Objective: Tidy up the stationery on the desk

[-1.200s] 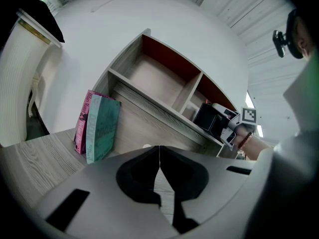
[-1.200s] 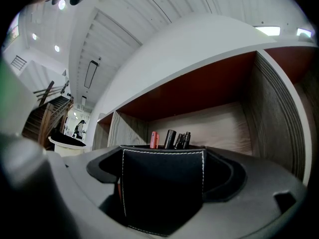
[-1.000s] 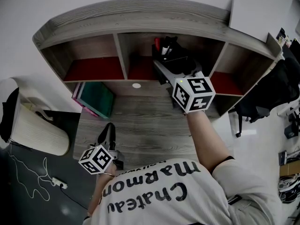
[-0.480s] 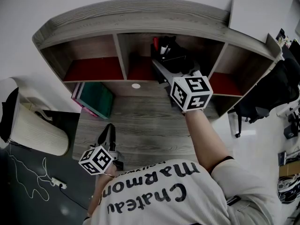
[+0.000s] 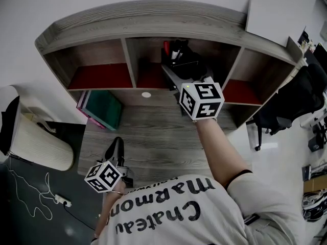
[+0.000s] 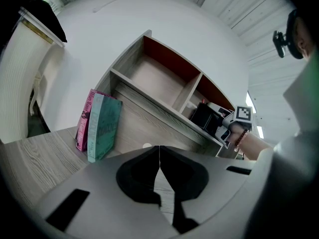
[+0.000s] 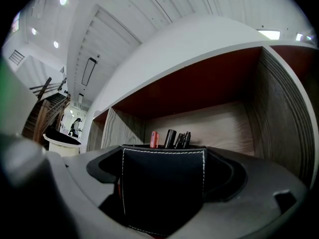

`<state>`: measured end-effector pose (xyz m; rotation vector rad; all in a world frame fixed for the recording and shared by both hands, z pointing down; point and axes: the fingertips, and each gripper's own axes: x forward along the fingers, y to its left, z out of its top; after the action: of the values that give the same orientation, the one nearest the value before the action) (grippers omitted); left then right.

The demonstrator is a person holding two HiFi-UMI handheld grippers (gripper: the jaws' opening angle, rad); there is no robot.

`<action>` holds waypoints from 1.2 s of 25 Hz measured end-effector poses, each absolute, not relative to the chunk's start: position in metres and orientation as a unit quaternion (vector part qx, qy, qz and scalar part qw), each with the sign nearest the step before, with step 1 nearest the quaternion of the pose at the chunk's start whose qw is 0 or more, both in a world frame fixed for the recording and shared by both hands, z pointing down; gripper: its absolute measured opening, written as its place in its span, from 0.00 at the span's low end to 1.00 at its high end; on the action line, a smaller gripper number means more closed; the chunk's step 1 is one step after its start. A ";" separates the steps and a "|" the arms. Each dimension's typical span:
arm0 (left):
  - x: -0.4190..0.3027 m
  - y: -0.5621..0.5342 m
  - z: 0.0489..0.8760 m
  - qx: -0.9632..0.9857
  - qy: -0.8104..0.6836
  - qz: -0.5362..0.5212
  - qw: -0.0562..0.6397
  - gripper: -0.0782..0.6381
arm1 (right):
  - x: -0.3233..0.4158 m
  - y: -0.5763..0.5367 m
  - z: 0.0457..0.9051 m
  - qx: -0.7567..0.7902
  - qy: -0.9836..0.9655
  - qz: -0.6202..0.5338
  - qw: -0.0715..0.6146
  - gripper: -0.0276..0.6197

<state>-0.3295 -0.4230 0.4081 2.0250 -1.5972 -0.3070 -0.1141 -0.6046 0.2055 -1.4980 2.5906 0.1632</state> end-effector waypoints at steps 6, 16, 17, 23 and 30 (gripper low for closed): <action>-0.333 -0.420 0.408 0.748 -0.595 -0.117 0.269 0.13 | -0.114 -0.605 0.206 -0.509 0.856 0.057 0.070 0.75; -0.334 -0.418 0.409 0.747 -0.595 -0.118 0.271 0.13 | -0.115 -0.606 0.206 -0.550 0.830 0.069 0.065 0.75; -0.334 -0.418 0.409 0.747 -0.596 -0.119 0.271 0.13 | -0.115 -0.606 0.206 -0.555 0.826 0.070 0.063 0.75; -0.339 -0.415 0.410 0.744 -0.598 -0.120 0.271 0.13 | -0.116 -0.607 0.206 -0.581 0.808 0.074 0.059 0.75; -0.343 -0.410 0.410 0.741 -0.602 -0.120 0.272 0.13 | -0.115 -0.608 0.206 -0.602 0.792 0.077 0.061 0.75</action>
<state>-0.3432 -0.4098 0.4103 1.9963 -1.6201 -0.3241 -0.1155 -0.6076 0.2056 -1.8221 2.3958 0.2332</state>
